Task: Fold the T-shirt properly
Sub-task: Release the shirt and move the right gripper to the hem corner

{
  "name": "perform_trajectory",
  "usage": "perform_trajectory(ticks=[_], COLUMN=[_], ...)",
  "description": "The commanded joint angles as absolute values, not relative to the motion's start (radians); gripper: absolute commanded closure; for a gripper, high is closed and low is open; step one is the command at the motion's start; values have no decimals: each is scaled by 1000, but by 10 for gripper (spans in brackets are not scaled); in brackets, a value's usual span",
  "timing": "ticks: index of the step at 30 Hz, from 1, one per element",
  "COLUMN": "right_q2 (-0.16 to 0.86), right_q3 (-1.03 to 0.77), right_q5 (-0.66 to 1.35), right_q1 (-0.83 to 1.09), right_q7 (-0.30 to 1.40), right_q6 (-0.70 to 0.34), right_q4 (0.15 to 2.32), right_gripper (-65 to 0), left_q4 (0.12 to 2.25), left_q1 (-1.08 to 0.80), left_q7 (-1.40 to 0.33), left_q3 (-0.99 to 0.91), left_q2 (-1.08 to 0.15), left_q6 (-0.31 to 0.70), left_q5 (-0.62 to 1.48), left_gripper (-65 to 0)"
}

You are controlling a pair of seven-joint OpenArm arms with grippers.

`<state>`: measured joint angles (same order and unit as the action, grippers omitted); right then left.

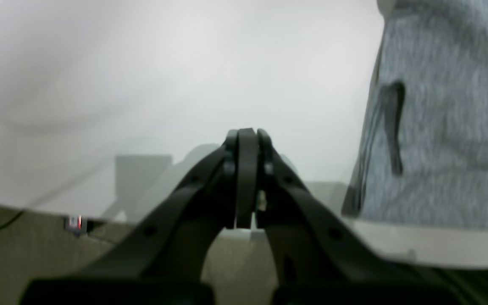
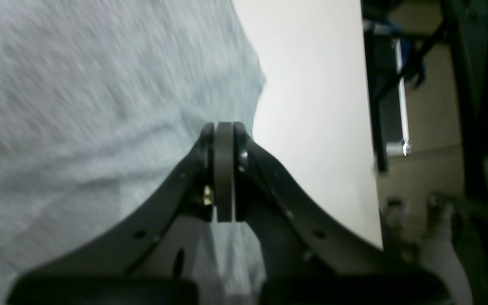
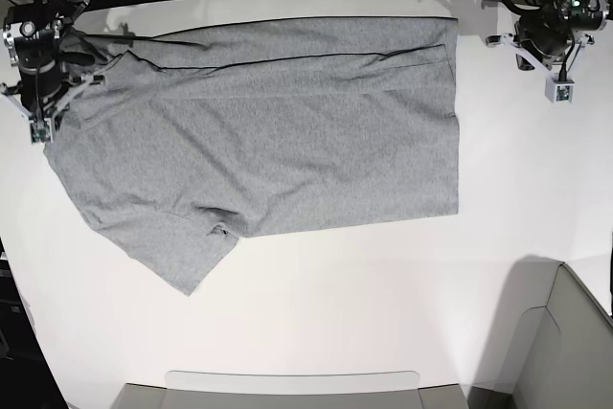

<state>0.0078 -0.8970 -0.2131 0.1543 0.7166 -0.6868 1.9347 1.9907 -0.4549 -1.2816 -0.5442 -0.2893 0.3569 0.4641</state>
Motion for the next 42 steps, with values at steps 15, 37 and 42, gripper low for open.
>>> perform_trajectory(ticks=[15, 37, 42], right_q2=[150, 87, 74], right_q3=[-654, -587, -588], right_q5=[-599, -716, -699], right_q1=[-532, -110, -174], right_q7=[687, 892, 892], right_q6=[-698, -698, -698], right_q4=[1148, 1389, 1538], right_gripper=[-1, 0, -2], left_q4=[2018, 2017, 2015], left_q1=[-153, -143, -140], left_q7=[-1396, -1396, -1396], left_q3=[-311, -318, -315], left_q2=[-194, -193, -165], left_q6=[349, 349, 349], left_q5=[464, 463, 463], left_gripper=[0, 0, 0])
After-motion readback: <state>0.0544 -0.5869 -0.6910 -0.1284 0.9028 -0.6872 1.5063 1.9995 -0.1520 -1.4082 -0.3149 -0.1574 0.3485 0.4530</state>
